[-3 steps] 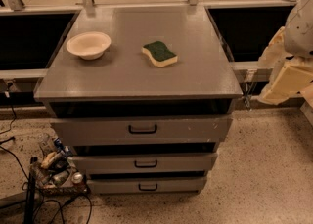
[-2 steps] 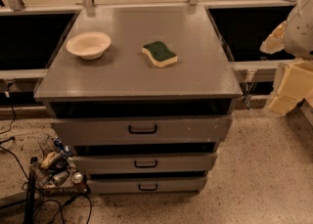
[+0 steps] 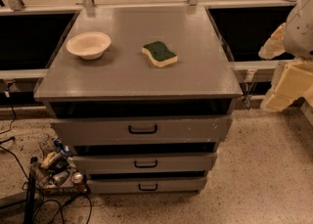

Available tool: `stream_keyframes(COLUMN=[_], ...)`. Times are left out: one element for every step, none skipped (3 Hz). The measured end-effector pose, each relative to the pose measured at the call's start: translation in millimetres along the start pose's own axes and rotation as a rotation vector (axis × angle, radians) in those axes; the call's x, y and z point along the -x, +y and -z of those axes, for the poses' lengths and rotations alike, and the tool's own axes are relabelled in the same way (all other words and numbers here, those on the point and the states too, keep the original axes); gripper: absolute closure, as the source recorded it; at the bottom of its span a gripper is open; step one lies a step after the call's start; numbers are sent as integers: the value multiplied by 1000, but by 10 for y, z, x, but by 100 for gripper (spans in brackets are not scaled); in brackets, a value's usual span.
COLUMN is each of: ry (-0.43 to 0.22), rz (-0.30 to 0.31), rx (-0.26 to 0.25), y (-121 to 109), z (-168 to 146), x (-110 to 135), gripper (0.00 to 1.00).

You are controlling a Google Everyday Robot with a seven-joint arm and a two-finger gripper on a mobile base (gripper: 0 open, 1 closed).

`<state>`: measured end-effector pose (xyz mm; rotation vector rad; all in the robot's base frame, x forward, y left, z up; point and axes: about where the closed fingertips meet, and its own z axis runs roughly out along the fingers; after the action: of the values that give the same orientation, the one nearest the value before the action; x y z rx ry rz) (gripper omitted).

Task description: Open bottom drawer

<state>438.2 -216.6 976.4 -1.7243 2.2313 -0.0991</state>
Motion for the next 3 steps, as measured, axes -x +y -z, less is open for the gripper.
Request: stream_keyframes(ry=[0,0,0], rz=[0,0,0], rx=[0,0,0], y=[0,0,0], z=[0,0,0], x=[0,0,0], gripper=[49,73,96])
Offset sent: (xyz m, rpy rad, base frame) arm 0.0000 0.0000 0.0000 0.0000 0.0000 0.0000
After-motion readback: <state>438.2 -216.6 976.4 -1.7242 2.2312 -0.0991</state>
